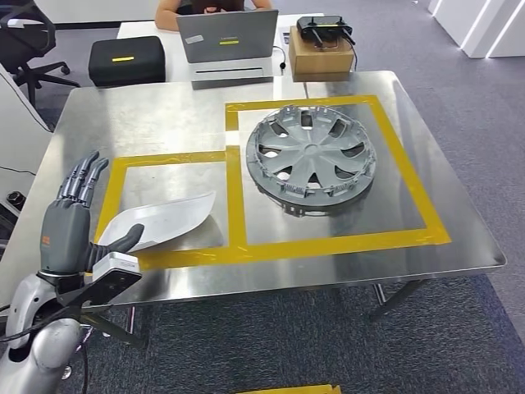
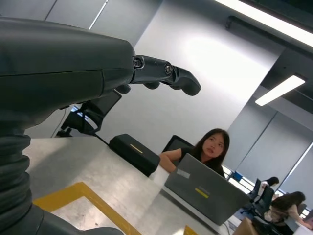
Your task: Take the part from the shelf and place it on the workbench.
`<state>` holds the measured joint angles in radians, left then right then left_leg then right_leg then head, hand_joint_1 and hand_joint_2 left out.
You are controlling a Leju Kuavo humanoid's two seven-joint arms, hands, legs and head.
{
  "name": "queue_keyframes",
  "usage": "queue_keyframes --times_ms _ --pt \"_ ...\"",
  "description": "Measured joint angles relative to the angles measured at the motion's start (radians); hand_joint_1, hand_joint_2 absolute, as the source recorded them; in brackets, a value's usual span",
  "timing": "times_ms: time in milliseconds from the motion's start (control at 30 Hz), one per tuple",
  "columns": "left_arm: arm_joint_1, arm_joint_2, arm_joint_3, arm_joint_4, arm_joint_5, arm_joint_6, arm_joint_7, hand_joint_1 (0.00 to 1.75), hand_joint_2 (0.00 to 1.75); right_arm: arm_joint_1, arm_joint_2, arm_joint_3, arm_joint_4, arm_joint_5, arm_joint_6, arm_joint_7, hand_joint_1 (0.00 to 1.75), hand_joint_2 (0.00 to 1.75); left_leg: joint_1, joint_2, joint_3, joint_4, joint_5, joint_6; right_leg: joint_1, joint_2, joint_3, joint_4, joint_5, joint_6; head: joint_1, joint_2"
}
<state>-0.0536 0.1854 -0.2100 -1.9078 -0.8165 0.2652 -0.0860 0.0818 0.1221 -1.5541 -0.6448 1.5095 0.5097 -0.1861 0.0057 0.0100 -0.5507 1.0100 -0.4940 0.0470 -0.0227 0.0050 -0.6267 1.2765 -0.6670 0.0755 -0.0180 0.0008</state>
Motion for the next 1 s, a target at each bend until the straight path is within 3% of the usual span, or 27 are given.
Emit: queue_keyframes --times_ms 33,67,133,200,300,367,433,467,500,533,567,600,667,700,767,833,867,933,967,1000 --pt "0.004 0.000 0.000 0.000 0.006 0.002 -0.005 0.00 1.75 0.001 0.000 0.000 -0.001 0.000 0.001 0.000 0.00 0.00 0.002 0.000 -0.002 0.002 0.001 -0.002 -0.002 -0.001 0.012 -0.024 0.028 0.002 0.000 0.000" --pt "0.004 0.000 0.000 0.000 0.011 0.002 -0.008 0.00 1.75 0.001 0.000 0.000 -0.001 0.000 0.001 0.000 0.00 0.00 0.004 0.000 -0.003 0.005 0.001 -0.006 -0.004 -0.002 0.040 -0.083 0.067 0.004 0.000 0.000" --pt "-0.001 0.002 0.003 0.000 0.019 -0.003 -0.007 0.00 1.75 -0.001 0.002 0.000 -0.002 0.000 -0.001 0.002 0.00 0.00 0.004 -0.001 -0.008 0.013 0.001 -0.018 -0.006 -0.002 0.103 -0.204 0.118 0.004 0.002 0.000" --pt "-0.001 0.006 0.012 0.000 0.029 -0.002 -0.017 0.00 1.75 -0.005 0.004 0.000 -0.002 0.000 -0.007 0.007 0.00 0.00 0.002 -0.003 -0.015 0.020 0.006 -0.034 -0.004 0.002 0.124 -0.250 0.124 -0.007 0.004 0.000" --pt "0.002 0.012 0.027 0.000 0.040 -0.003 -0.032 0.00 1.75 -0.006 0.005 0.000 -0.002 0.000 -0.016 0.009 0.00 0.00 0.003 -0.004 -0.029 0.030 0.004 -0.055 -0.003 0.002 0.106 -0.254 0.132 -0.036 0.004 0.000" --pt "-0.003 0.016 0.031 0.000 0.038 -0.012 -0.022 0.00 1.75 -0.007 0.006 0.000 -0.001 0.000 -0.017 0.008 0.00 0.00 0.005 -0.004 -0.052 0.090 -0.057 -0.064 -0.004 -0.002 0.089 -0.256 0.147 -0.056 0.000 0.000" --pt "-0.007 0.017 0.032 0.000 0.034 -0.019 -0.012 0.00 1.75 -0.008 0.006 0.000 -0.001 0.000 -0.017 0.008 0.00 0.00 0.005 -0.005 -0.089 0.214 -0.142 -0.068 0.001 -0.005 0.069 -0.255 0.163 -0.068 -0.004 0.000" --pt "-0.007 0.017 0.033 0.000 0.033 -0.020 -0.011 0.00 1.75 -0.008 0.006 0.000 -0.001 0.000 -0.018 0.008 0.00 0.00 0.005 -0.005 -0.100 0.268 -0.167 -0.068 0.004 -0.005 0.057 -0.255 0.171 -0.070 -0.005 0.000" --pt "-0.006 0.018 0.034 0.000 0.032 -0.019 -0.012 0.00 1.75 -0.008 0.005 0.000 -0.001 0.000 -0.018 0.009 0.00 0.00 0.005 -0.005 -0.098 0.293 -0.171 -0.066 0.007 -0.006 0.046 -0.254 0.180 -0.071 -0.005 0.000" --pt "-0.004 0.018 0.035 0.000 0.032 -0.017 -0.015 0.00 1.75 -0.008 0.005 0.000 -0.001 -0.001 -0.019 0.009 0.00 0.00 0.004 -0.005 -0.079 0.282 -0.157 -0.062 0.010 -0.006 0.036 -0.254 0.188 -0.071 -0.006 0.000" --pt "-0.002 0.019 0.038 0.000 0.035 -0.013 -0.020 0.00 1.75 -0.008 0.006 0.000 0.000 -0.001 -0.021 0.010 0.00 0.00 0.003 -0.005 -0.042 0.232 -0.128 -0.056 0.013 -0.006 0.028 -0.254 0.195 -0.072 -0.006 0.000" --pt "-0.001 0.021 0.041 0.000 0.037 -0.008 -0.025 0.00 1.75 -0.009 0.006 0.000 0.001 -0.001 -0.022 0.011 0.00 0.00 0.000 -0.005 0.005 0.158 -0.099 -0.048 0.015 -0.005 0.022 -0.254 0.202 -0.071 -0.005 0.000" --pt "0.004 0.025 0.050 0.000 0.041 0.002 -0.042 0.00 1.75 -0.009 0.009 0.000 0.003 -0.001 -0.025 0.014 0.00 0.00 -0.008 -0.005 0.086 0.020 -0.073 -0.032 0.018 -0.005 0.012 -0.254 0.216 -0.065 -0.005 0.000" --pt "0.006 0.026 0.053 0.001 0.043 0.006 -0.048 0.00 1.75 -0.009 0.010 0.000 0.004 -0.001 -0.026 0.015 0.00 0.00 -0.011 -0.005 0.103 -0.016 -0.072 -0.027 0.017 -0.004 0.009 -0.255 0.224 -0.059 -0.005 0.000" --pt "0.007 0.028 0.056 0.001 0.045 0.005 -0.043 0.00 1.75 -0.008 0.011 0.000 0.006 -0.001 -0.028 0.016 0.00 0.00 -0.016 -0.005 0.098 -0.030 -0.062 -0.022 0.015 -0.005 0.004 -0.260 0.241 -0.044 -0.005 0.000" --pt "0.001 0.029 0.056 0.001 0.041 -0.003 -0.026 0.00 1.75 -0.008 0.010 -0.001 0.006 -0.001 -0.030 0.016 0.00 0.00 -0.013 -0.002 0.080 -0.038 -0.039 -0.010 0.015 -0.004 -0.011 -0.248 0.225 -0.032 -0.004 0.000" --pt "-0.002 0.029 0.055 0.001 0.038 -0.005 -0.020 0.00 1.75 -0.008 0.010 -0.001 0.007 -0.001 -0.031 0.016 0.00 0.00 -0.010 -0.001 0.069 -0.042 -0.025 -0.004 0.014 -0.003 -0.025 -0.220 0.189 -0.027 -0.002 0.000" --pt "-0.002 0.029 0.055 0.000 0.037 -0.006 -0.019 0.00 1.75 -0.009 0.010 -0.001 0.010 -0.001 -0.033 0.016 0.00 0.00 -0.010 0.001 0.042 -0.043 -0.002 0.003 0.012 -0.004 -0.057 -0.109 0.088 -0.020 0.002 0.000" --pt "0.000 0.029 0.055 0.000 0.037 -0.005 -0.020 0.00 1.75 -0.010 0.010 -0.001 0.011 -0.001 -0.034 0.017 0.00 0.00 -0.010 0.002 0.028 -0.042 0.009 0.004 0.011 -0.004 -0.068 -0.046 0.053 -0.016 0.003 0.000" --pt "0.002 0.029 0.055 0.000 0.036 -0.005 -0.022 0.00 1.75 -0.010 0.009 -0.001 0.012 -0.001 -0.035 0.017 0.00 0.00 -0.011 0.003 0.014 -0.040 0.019 0.003 0.011 -0.004 -0.068 -0.001 0.042 -0.014 0.003 0.000"
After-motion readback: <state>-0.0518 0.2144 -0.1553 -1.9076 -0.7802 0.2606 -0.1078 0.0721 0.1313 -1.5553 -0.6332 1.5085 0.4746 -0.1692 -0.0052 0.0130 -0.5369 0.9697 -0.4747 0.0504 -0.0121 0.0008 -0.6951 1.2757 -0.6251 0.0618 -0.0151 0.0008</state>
